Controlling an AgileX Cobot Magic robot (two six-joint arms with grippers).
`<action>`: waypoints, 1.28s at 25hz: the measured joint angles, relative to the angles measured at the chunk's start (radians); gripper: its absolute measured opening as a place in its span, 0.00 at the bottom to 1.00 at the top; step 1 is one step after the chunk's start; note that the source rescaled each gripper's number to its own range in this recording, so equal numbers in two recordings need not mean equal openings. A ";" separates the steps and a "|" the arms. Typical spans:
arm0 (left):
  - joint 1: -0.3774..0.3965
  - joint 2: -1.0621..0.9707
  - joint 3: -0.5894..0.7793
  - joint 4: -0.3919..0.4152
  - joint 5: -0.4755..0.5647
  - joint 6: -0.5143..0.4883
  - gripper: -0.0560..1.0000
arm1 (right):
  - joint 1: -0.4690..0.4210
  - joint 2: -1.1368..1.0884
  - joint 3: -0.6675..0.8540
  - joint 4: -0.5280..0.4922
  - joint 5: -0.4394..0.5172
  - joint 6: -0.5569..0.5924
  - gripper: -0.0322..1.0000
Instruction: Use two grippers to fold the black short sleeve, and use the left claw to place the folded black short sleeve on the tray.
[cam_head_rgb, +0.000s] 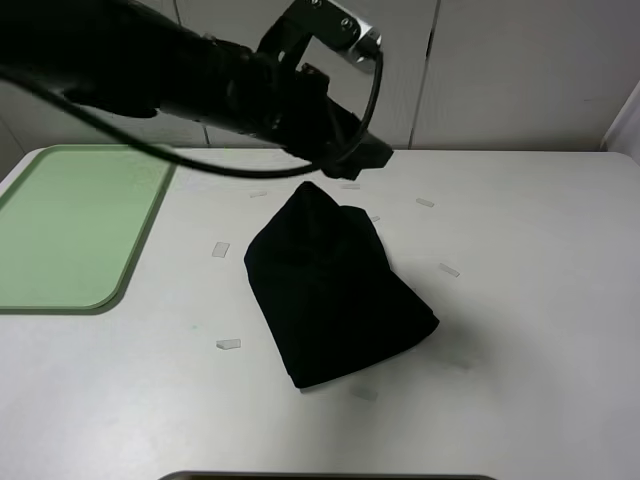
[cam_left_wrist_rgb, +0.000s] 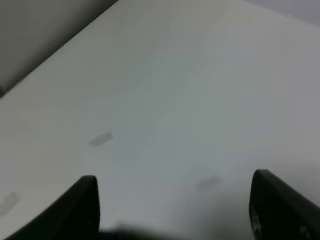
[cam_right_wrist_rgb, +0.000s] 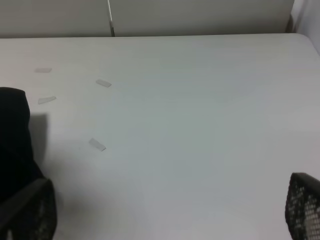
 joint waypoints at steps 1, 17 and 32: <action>0.000 -0.032 0.035 0.026 -0.016 0.000 0.65 | 0.000 0.000 0.000 0.000 0.000 0.000 1.00; 0.000 -0.118 0.326 0.022 -0.192 -0.007 0.65 | 0.000 0.000 0.000 0.003 0.000 0.000 1.00; 0.000 0.105 0.211 0.018 -0.162 -0.009 0.65 | 0.000 0.000 0.000 0.003 0.000 -0.001 1.00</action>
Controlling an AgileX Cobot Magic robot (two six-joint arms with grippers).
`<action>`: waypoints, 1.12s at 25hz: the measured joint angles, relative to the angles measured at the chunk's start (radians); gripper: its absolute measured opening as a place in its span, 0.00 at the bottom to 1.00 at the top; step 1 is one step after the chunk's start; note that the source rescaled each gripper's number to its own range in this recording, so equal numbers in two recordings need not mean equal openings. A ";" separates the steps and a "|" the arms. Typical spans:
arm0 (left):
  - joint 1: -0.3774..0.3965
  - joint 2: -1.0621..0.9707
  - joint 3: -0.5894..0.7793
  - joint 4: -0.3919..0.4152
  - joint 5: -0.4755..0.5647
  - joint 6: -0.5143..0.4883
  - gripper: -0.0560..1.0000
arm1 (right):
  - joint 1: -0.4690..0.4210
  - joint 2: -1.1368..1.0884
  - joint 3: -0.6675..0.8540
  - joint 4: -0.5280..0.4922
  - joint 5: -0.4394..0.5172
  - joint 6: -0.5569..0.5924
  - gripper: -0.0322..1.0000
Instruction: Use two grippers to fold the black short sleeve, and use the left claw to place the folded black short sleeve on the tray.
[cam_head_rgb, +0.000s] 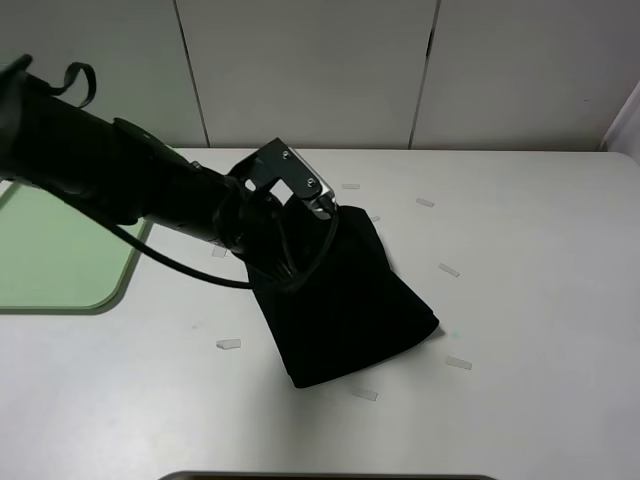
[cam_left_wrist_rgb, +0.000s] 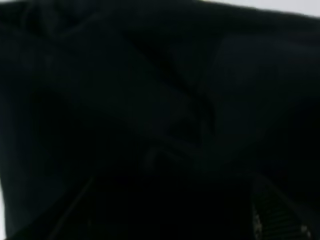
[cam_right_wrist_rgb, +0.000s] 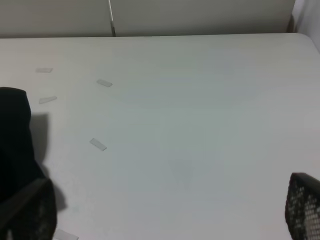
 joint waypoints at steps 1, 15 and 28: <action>0.000 0.016 -0.021 0.000 0.011 -0.003 0.65 | 0.000 0.000 0.000 0.000 0.000 0.000 1.00; -0.010 0.221 -0.283 -0.003 0.040 -0.036 0.65 | 0.000 0.000 0.000 0.000 0.000 0.000 1.00; -0.052 0.296 -0.354 -0.004 0.000 -0.084 0.65 | 0.000 0.000 0.000 0.000 0.000 0.000 1.00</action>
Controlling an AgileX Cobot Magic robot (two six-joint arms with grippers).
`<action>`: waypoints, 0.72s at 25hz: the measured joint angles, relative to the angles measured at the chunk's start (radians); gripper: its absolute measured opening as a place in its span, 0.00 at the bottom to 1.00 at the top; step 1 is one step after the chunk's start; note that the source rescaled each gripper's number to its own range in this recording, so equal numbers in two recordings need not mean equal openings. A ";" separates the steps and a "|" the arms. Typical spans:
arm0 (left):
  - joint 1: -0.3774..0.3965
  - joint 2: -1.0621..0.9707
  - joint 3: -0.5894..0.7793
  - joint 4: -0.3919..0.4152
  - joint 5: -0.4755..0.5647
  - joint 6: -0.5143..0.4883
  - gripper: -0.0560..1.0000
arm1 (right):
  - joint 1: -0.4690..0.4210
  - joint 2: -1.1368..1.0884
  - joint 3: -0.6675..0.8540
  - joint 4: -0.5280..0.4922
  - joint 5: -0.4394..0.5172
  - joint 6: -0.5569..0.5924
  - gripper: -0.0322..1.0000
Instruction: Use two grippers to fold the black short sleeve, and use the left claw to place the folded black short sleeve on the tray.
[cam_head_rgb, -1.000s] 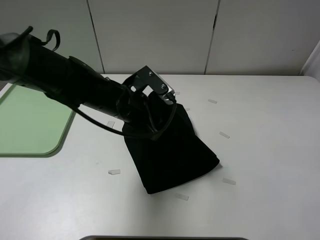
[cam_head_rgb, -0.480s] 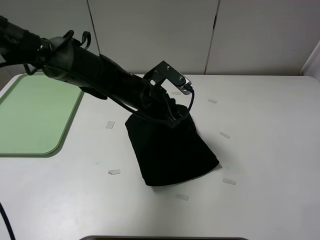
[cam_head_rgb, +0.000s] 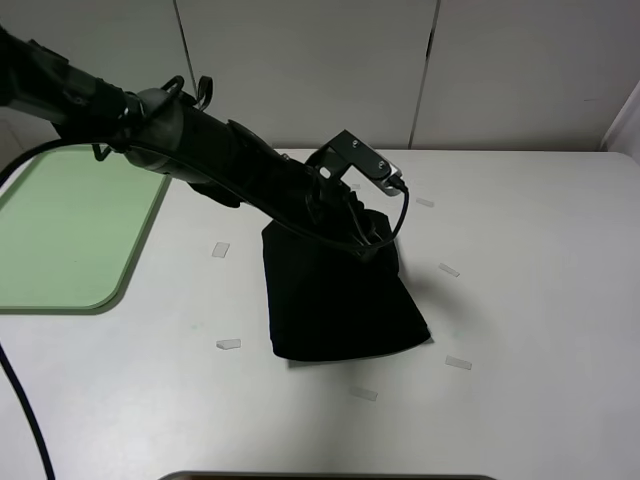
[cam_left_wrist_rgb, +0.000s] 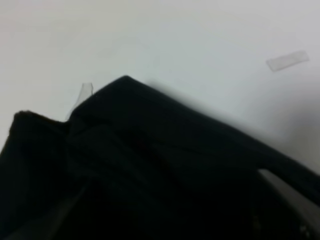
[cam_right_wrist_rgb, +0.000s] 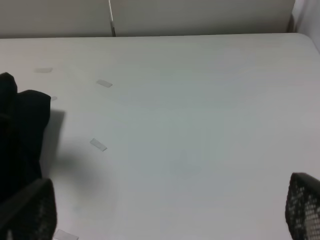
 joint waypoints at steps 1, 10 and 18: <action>-0.003 0.001 -0.001 0.000 -0.007 -0.015 0.65 | 0.000 0.000 0.000 0.000 0.000 0.000 1.00; -0.006 -0.039 -0.021 0.001 -0.040 -0.160 0.65 | 0.000 0.000 0.000 0.000 0.000 0.000 1.00; -0.006 -0.302 0.063 -0.082 -0.072 -0.174 0.65 | 0.000 0.000 0.000 0.000 0.000 0.000 1.00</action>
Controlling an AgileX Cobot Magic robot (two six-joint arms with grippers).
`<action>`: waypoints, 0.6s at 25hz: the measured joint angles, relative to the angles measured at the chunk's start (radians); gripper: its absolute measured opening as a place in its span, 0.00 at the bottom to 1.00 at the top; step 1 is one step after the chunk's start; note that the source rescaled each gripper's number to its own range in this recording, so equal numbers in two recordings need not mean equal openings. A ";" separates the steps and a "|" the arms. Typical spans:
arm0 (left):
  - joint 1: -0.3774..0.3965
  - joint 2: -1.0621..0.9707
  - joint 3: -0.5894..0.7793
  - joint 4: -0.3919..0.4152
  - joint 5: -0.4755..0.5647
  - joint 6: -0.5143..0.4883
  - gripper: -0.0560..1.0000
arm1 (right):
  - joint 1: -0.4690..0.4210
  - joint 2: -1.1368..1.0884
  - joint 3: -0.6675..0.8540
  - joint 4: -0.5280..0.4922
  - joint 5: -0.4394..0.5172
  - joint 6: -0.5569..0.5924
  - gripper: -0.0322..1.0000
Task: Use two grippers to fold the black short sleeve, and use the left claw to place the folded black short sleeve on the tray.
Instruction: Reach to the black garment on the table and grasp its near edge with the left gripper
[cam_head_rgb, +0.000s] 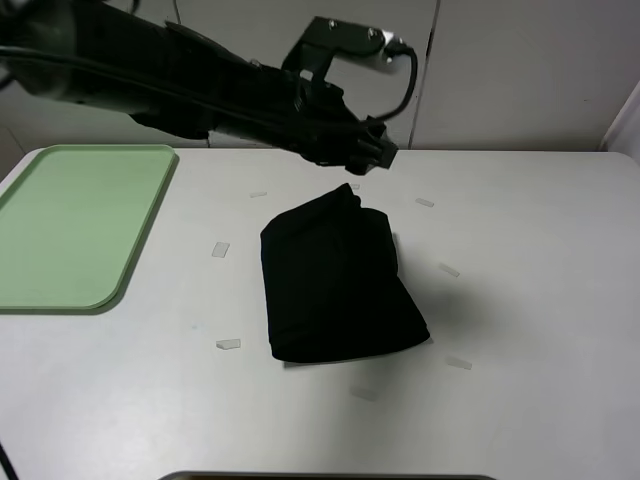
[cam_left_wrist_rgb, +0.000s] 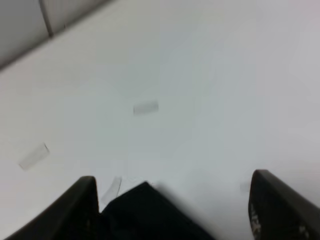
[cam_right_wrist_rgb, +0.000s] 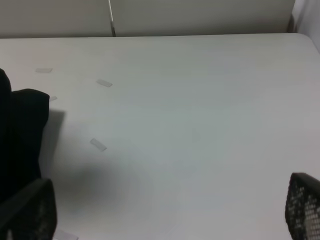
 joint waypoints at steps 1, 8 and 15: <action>0.000 -0.030 0.029 -0.023 -0.019 -0.001 0.65 | 0.000 0.000 0.000 0.000 0.000 0.000 1.00; 0.035 -0.240 0.320 -0.091 -0.103 -0.015 0.65 | 0.000 0.000 0.000 0.000 0.000 0.000 1.00; 0.038 -0.375 0.488 -0.140 -0.113 -0.072 0.65 | 0.000 0.000 0.000 0.000 0.000 0.000 1.00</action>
